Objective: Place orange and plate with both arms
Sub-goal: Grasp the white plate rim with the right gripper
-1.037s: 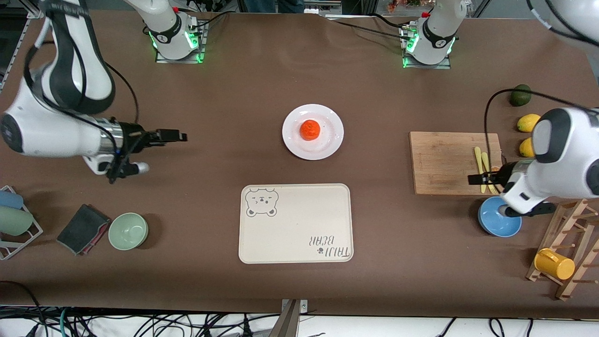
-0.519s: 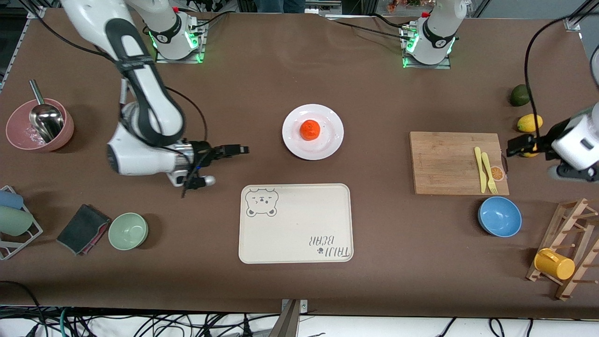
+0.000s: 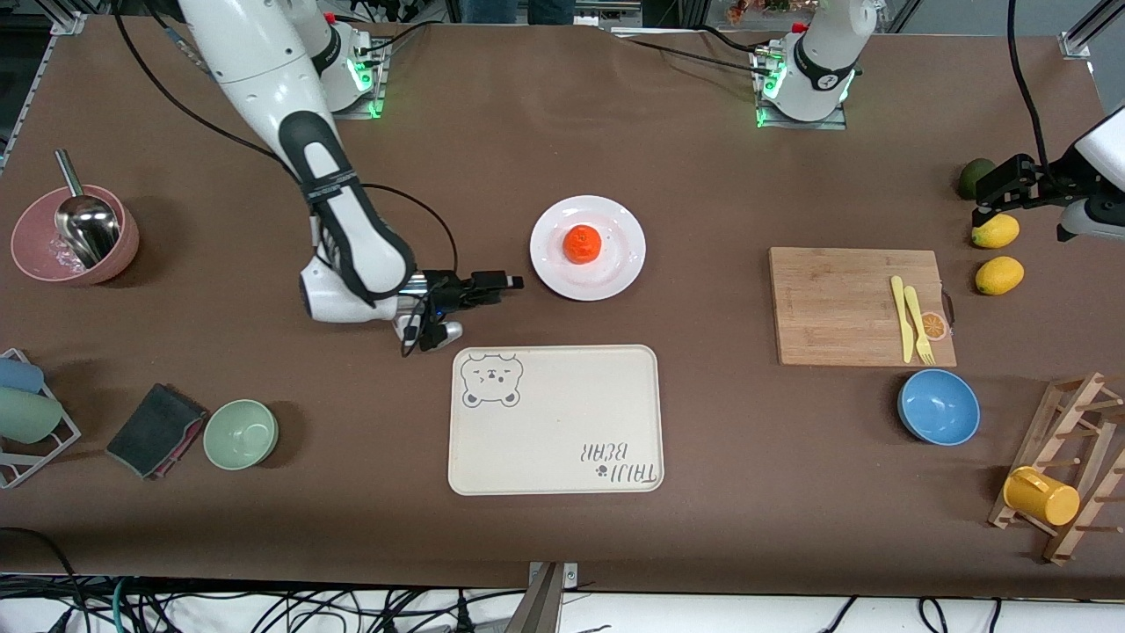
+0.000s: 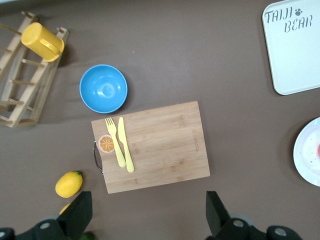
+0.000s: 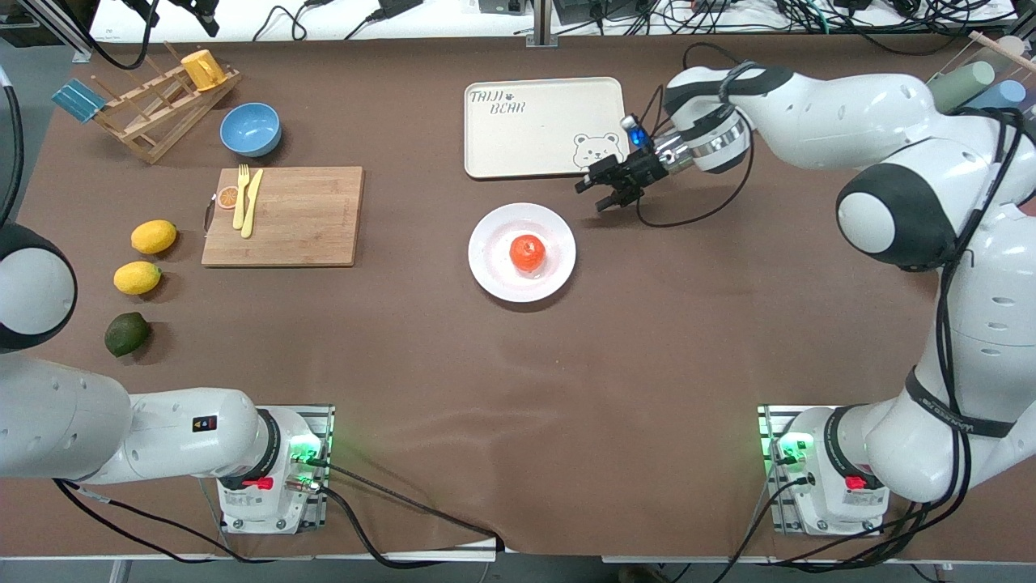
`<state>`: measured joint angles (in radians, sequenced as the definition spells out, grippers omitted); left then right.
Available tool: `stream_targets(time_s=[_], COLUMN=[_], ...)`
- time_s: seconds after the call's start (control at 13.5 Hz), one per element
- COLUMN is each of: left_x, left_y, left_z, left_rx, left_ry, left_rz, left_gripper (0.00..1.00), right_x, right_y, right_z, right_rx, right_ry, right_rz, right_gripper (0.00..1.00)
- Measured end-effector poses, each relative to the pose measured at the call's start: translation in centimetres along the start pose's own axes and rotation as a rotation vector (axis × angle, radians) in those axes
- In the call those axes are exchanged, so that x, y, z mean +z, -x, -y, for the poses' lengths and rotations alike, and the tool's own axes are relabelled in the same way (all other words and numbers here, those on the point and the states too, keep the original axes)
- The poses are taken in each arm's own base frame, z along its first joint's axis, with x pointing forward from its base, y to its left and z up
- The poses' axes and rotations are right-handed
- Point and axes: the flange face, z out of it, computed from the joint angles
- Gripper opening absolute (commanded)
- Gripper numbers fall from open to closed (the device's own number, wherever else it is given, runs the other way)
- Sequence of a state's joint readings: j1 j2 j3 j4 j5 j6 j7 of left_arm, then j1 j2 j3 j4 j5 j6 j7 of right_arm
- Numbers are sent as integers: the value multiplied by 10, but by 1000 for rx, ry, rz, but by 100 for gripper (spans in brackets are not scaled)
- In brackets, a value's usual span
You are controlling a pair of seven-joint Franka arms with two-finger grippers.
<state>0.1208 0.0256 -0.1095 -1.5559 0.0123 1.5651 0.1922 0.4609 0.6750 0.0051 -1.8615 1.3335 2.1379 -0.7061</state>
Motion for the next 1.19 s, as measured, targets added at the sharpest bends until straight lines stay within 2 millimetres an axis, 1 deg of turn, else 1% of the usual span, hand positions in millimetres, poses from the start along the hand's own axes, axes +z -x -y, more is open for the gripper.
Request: stream_targets(time_s=[0.15,0.22,0.3,0.52,0.59,0.67,0.74,0.81,0.89,1.11,1.19], left_x=[16,20,20,18,18,18,18,19,20,23,23], left_y=[-2,-2,-3,-3,-2,-2,-1,-1,-2,-3,-3], left_z=[1,-1,-2,-2,0,2,6,8,10,11,11], left_rx=[7,11,13,12,10,5,-1,-6,-8,-9,-9], left_ry=[8,8,7,5,5,5,6,7,7,8,8], left_rz=[11,13,11,3,3,3,3,5,7,9,9], left_gripper=[100,100,100,100,100,100,100,100,100,100,100], right_x=[31,40,44,48,51,53,55,57,60,67,68], right_y=[17,24,30,33,35,37,39,41,43,49,49], right_z=[10,9,6,6,7,8,7,6,6,3,6], right_rx=[-44,-55,-60,-71,-72,-73,-72,-71,-71,-67,-68], right_ry=[33,41,44,41,41,42,44,45,47,51,35], right_rz=[35,50,60,69,74,78,83,88,93,109,111], right_gripper=[100,95,83,37,29,28,22,15,1,0,0])
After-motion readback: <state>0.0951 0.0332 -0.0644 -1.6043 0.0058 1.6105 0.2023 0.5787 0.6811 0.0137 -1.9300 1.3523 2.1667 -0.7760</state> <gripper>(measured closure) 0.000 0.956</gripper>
